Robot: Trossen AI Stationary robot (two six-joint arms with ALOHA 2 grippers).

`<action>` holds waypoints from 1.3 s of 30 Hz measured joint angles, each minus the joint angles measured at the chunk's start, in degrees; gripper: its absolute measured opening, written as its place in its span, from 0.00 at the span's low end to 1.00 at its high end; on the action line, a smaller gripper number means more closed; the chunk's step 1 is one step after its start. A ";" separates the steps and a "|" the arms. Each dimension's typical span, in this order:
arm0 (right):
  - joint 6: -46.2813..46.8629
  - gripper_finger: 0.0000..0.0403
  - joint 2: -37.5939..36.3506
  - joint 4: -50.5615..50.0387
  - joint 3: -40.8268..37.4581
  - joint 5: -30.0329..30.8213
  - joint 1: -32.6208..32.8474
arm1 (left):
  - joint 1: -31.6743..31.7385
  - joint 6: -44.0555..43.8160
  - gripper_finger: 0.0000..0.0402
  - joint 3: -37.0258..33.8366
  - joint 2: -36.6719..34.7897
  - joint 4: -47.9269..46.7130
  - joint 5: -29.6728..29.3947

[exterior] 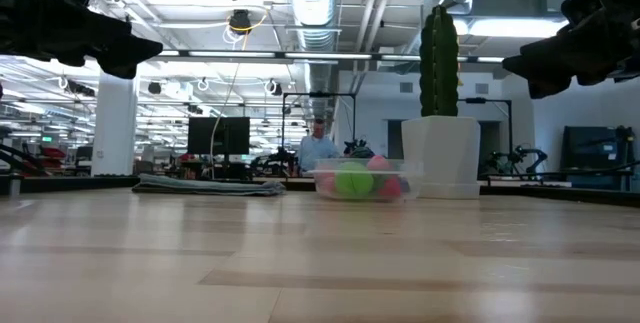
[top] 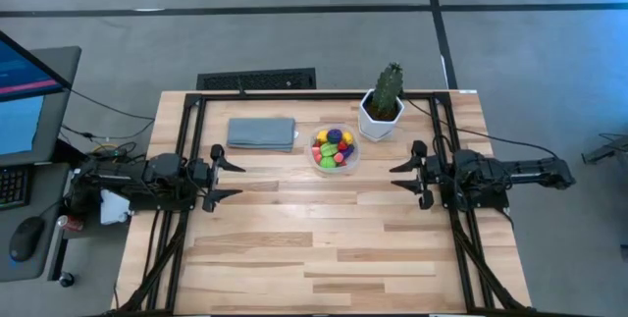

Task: Pick and placing Produce into tupperware
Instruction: Return to Home Position

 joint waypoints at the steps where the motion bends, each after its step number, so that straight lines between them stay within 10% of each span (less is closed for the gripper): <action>1: 0.08 0.45 0.00 0.01 0.00 0.00 0.00 | -0.02 0.00 0.67 0.00 0.00 0.00 0.00; 39: 3.00 0.45 0.00 0.06 -0.04 0.09 0.00 | -0.02 -0.01 0.67 0.00 0.00 0.00 -0.07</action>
